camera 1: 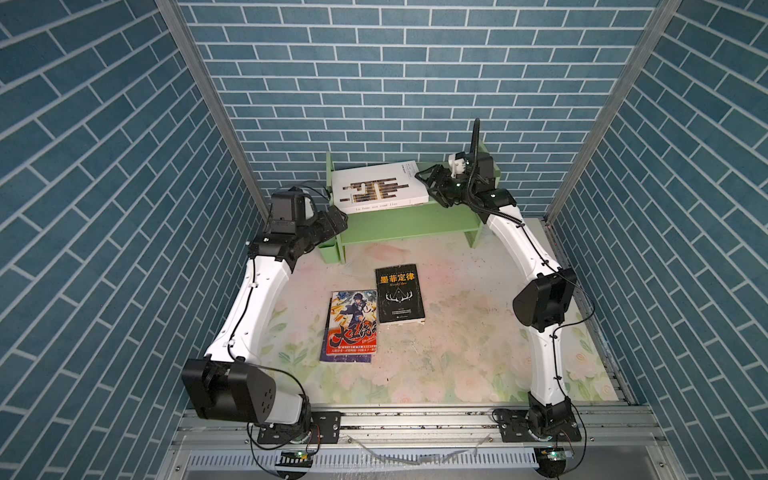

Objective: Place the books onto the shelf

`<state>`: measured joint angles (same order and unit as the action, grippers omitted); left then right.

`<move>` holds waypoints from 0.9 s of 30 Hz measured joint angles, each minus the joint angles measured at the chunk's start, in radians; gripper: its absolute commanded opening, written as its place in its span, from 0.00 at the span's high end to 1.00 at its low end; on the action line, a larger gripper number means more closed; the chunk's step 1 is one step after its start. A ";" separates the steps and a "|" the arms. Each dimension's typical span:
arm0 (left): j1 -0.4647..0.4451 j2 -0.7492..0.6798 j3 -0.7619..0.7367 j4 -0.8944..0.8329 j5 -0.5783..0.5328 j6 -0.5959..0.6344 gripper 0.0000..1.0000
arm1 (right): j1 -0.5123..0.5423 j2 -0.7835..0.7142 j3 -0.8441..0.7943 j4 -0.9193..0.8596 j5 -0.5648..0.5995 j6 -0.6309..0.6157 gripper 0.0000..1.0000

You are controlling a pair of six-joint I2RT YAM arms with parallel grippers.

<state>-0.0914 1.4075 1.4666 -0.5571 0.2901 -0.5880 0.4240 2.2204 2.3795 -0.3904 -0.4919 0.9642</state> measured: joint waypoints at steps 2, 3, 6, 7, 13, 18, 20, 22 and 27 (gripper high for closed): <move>0.000 -0.032 -0.043 0.003 0.009 0.001 0.03 | 0.001 -0.003 0.000 -0.011 0.011 -0.013 0.18; 0.000 -0.042 -0.059 0.006 0.012 0.000 0.03 | 0.001 -0.006 0.000 -0.014 0.014 -0.019 0.18; 0.000 -0.060 -0.106 0.030 0.019 -0.011 0.02 | 0.006 -0.014 0.000 -0.021 0.023 -0.031 0.18; 0.000 -0.060 -0.117 0.039 0.019 -0.018 0.02 | 0.008 -0.016 0.000 -0.021 0.024 -0.032 0.18; 0.000 -0.039 -0.136 0.104 0.006 -0.051 0.02 | 0.030 -0.016 0.000 -0.029 0.025 -0.046 0.18; 0.000 0.009 -0.120 0.160 -0.021 -0.081 0.02 | 0.036 -0.016 0.000 -0.040 0.025 -0.049 0.18; 0.000 0.032 -0.105 0.172 -0.034 -0.092 0.02 | 0.038 -0.016 0.000 -0.043 0.025 -0.049 0.18; 0.000 0.051 -0.090 0.176 -0.048 -0.103 0.02 | 0.039 -0.016 0.005 -0.047 0.025 -0.049 0.18; 0.000 0.071 -0.062 0.182 -0.093 -0.131 0.02 | 0.039 -0.014 0.054 -0.055 0.026 -0.049 0.18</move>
<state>-0.0910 1.4788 1.4044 -0.3752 0.1967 -0.7189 0.4629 2.2066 2.4332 -0.4458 -0.4664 0.9150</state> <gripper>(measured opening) 0.980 0.820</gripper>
